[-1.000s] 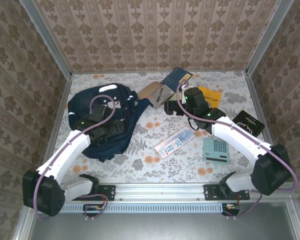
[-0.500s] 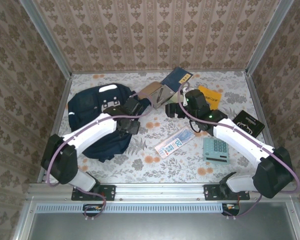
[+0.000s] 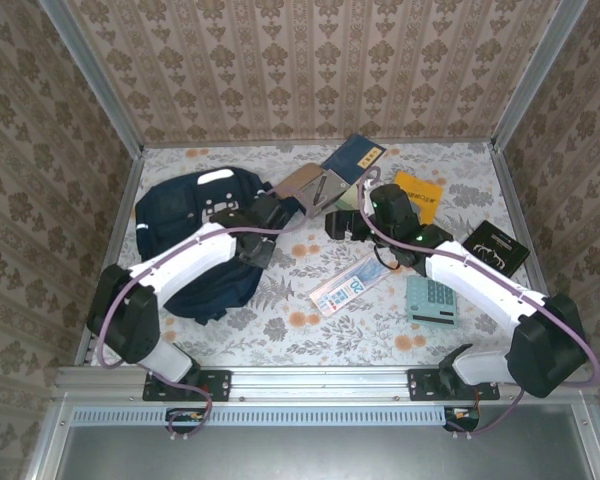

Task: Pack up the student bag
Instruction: Unzip the student bag at the middle-left of the table.

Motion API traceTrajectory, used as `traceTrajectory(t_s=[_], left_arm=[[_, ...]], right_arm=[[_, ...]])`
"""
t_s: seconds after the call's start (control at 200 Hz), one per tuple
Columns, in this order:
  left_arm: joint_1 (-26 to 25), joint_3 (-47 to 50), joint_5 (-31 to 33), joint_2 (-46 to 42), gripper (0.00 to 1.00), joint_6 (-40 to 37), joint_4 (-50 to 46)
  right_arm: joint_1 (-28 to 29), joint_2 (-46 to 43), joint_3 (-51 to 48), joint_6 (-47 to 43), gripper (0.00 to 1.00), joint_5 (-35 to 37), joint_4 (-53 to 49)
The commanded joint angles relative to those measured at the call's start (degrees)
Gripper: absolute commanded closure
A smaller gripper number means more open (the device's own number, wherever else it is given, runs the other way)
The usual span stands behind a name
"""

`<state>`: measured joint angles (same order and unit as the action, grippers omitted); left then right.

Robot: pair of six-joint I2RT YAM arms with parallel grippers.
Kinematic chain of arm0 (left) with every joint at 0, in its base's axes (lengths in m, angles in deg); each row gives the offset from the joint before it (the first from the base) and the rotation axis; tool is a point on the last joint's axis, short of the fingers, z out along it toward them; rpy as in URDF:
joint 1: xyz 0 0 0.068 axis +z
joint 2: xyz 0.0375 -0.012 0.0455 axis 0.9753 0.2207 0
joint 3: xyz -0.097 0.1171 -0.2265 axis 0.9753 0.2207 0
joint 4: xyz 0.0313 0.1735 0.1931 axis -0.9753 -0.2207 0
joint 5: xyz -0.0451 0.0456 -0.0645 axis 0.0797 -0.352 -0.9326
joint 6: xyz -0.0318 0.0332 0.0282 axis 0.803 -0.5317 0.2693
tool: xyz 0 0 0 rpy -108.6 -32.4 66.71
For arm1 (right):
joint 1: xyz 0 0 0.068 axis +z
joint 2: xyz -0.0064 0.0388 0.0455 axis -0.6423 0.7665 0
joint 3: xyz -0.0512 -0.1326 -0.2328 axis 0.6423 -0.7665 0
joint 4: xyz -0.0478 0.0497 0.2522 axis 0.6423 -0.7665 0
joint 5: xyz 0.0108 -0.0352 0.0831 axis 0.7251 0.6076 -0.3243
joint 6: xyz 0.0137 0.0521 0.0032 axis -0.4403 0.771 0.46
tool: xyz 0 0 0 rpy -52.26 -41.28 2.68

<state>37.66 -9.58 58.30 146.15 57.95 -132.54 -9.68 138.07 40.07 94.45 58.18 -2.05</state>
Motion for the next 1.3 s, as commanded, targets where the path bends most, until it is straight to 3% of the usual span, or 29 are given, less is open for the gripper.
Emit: traceTrajectory(t_s=[0.0,0.19,0.405,0.78,1.295], left_arm=[[0.93,-3.55,1.71,-5.9,1.0,-1.69,-2.78],[1.45,-5.74,-1.59,-12.2,1.0,-2.84,-4.82],[3.42,-6.42,-4.96,-16.98,1.0,-3.27,-6.49],[3.82,-6.86,-7.41,-20.75,1.0,-3.25,-8.41],[3.91,-6.97,-7.15,-21.85,1.0,-2.23,-8.66]], right_arm=[[0.37,1.83,-0.09,1.99,0.06,-6.58,6.9],[1.28,9.74,5.69,2.12,0.34,-16.57,9.0],[5.71,18.75,11.29,0.69,0.51,-23.19,16.73],[6.24,36.78,23.21,4.58,0.51,-33.98,22.76],[3.98,45.47,27.02,10.52,0.54,-45.16,30.08]])
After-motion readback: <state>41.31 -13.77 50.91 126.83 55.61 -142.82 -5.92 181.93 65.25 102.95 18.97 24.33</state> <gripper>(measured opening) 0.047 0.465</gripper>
